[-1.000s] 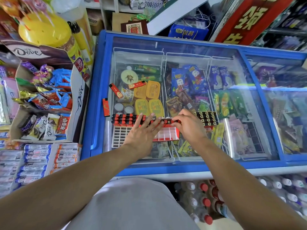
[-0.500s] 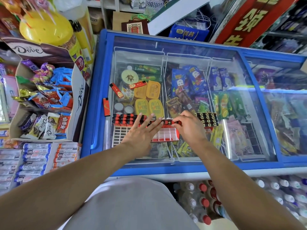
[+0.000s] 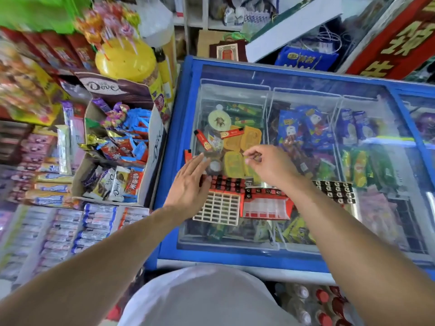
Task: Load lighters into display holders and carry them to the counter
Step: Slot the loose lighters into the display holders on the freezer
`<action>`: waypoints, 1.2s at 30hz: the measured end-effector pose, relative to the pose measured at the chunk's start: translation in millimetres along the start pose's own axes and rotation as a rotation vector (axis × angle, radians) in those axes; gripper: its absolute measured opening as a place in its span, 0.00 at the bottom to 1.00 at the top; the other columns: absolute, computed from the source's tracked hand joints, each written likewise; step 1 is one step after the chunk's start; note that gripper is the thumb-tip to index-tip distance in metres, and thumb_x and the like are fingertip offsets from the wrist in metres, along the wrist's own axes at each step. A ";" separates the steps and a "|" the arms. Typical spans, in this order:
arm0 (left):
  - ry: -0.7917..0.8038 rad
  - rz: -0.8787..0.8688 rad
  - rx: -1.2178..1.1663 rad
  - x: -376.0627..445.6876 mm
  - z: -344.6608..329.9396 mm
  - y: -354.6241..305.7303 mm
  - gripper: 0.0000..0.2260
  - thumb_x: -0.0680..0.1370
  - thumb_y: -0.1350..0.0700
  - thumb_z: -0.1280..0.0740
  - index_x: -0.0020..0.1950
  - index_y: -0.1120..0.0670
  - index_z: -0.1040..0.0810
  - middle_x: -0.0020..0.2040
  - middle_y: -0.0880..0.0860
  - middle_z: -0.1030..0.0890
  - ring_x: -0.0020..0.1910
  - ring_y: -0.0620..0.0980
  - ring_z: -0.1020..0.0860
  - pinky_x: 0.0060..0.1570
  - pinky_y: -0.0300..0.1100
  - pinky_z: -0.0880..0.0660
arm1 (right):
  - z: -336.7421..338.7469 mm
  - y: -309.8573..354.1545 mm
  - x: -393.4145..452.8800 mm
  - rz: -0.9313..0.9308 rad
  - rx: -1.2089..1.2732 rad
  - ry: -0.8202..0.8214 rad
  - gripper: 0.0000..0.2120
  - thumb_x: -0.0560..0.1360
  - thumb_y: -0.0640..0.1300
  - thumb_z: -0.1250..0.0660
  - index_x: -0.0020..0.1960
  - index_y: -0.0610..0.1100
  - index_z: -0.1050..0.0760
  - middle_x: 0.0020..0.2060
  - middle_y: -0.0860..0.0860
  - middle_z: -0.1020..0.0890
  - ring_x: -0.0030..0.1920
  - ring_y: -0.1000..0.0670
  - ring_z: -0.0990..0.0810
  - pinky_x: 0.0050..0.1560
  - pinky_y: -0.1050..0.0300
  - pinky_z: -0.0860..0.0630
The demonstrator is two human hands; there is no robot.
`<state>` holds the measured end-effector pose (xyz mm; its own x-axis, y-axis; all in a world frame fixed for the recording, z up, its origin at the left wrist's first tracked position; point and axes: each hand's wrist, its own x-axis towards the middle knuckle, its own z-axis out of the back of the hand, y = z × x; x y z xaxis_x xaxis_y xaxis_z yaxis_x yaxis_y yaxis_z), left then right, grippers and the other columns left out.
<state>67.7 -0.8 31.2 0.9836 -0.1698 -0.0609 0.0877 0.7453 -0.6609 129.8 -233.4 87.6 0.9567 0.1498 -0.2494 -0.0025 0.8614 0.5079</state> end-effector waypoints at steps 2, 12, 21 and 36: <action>0.030 0.186 -0.089 7.2 9.4 9.4 0.23 0.84 0.51 0.41 0.80 0.47 0.38 0.80 0.46 0.39 0.78 0.46 0.42 0.74 0.42 0.42 | -25.4 18.4 19.1 0.010 -0.018 0.096 0.12 0.80 0.48 0.33 0.63 0.52 0.21 0.58 0.56 0.18 0.31 0.62 0.26 0.31 0.63 0.31; 0.134 0.166 0.281 49.6 10.8 55.8 0.33 0.81 0.54 0.33 0.82 0.54 0.44 0.82 0.52 0.47 0.81 0.53 0.56 0.79 0.51 0.54 | -94.3 69.6 105.4 -0.142 -0.014 0.039 0.06 0.79 0.42 0.33 0.50 0.39 0.21 0.42 0.48 0.20 0.41 0.46 0.19 0.42 0.49 0.19; 0.213 0.167 0.451 81.5 8.4 64.5 0.33 0.79 0.56 0.31 0.80 0.57 0.44 0.82 0.53 0.61 0.79 0.56 0.67 0.78 0.53 0.63 | -91.0 78.2 141.1 -0.326 -0.178 0.162 0.06 0.77 0.34 0.35 0.42 0.41 0.29 0.38 0.47 0.22 0.35 0.47 0.24 0.33 0.53 0.30; -0.182 0.228 -0.256 25.5 21.0 45.2 0.13 0.76 0.54 0.25 0.55 0.47 0.26 0.43 0.36 0.22 0.43 0.38 0.22 0.44 0.41 0.23 | -12.7 34.3 -17.9 -0.169 0.521 -0.100 0.31 0.74 0.41 0.25 0.71 0.56 0.35 0.50 0.53 0.17 0.44 0.59 0.15 0.49 0.61 0.21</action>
<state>100.0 42.1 15.4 0.9872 0.1161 -0.1098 -0.1564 0.5616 -0.8125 108.9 -200.3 99.0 0.9543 -0.0384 -0.2962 0.2734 0.5118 0.8144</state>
